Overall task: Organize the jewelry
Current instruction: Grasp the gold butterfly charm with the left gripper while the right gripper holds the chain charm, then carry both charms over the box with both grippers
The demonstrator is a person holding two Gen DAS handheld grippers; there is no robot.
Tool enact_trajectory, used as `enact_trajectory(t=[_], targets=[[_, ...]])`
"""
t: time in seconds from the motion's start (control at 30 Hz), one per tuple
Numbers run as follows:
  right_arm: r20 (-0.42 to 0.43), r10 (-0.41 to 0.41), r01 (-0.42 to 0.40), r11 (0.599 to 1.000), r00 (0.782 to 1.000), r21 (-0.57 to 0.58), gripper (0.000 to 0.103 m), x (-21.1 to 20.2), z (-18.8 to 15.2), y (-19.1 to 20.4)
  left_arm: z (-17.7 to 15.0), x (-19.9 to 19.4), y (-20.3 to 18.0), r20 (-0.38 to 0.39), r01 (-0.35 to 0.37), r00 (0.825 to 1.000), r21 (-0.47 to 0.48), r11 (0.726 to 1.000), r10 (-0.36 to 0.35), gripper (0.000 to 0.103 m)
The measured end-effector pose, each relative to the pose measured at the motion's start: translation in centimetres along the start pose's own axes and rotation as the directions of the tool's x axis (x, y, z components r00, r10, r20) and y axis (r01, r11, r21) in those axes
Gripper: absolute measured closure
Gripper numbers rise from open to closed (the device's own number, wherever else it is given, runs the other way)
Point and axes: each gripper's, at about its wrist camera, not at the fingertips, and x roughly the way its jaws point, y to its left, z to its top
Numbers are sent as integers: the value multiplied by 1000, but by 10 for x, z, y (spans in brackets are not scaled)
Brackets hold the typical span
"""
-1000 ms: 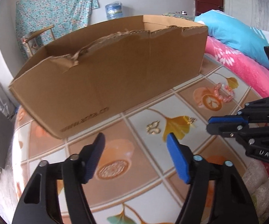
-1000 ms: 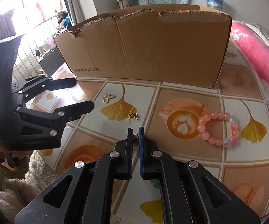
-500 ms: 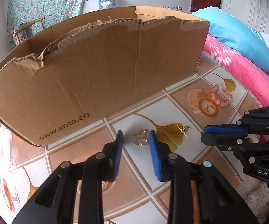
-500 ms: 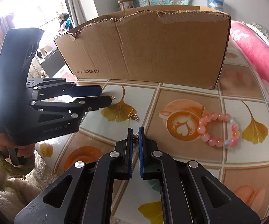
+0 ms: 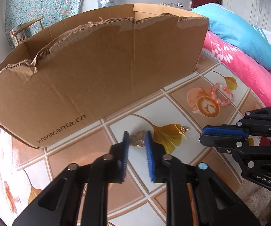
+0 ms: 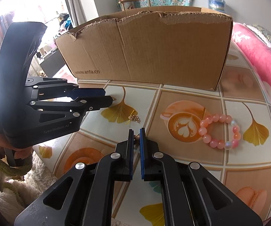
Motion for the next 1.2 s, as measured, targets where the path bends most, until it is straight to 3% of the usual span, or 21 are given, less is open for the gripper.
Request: enact_trajectory(t=[0.47,0.93,1.2], targets=[[-4,-23,23,999,1000,-37,99,2,4,10,-12,-10,12,21,3,1000,-47,999,-2,90],[1,19,-19,997,1000,-72,99,-6,8,29,-28,-30,28,49,2,999,-108,994,3,90],[55,32,-27,996,998,-82,99,-25,22,32,-28,-70,30,133,14,991,-108,994,1,90]])
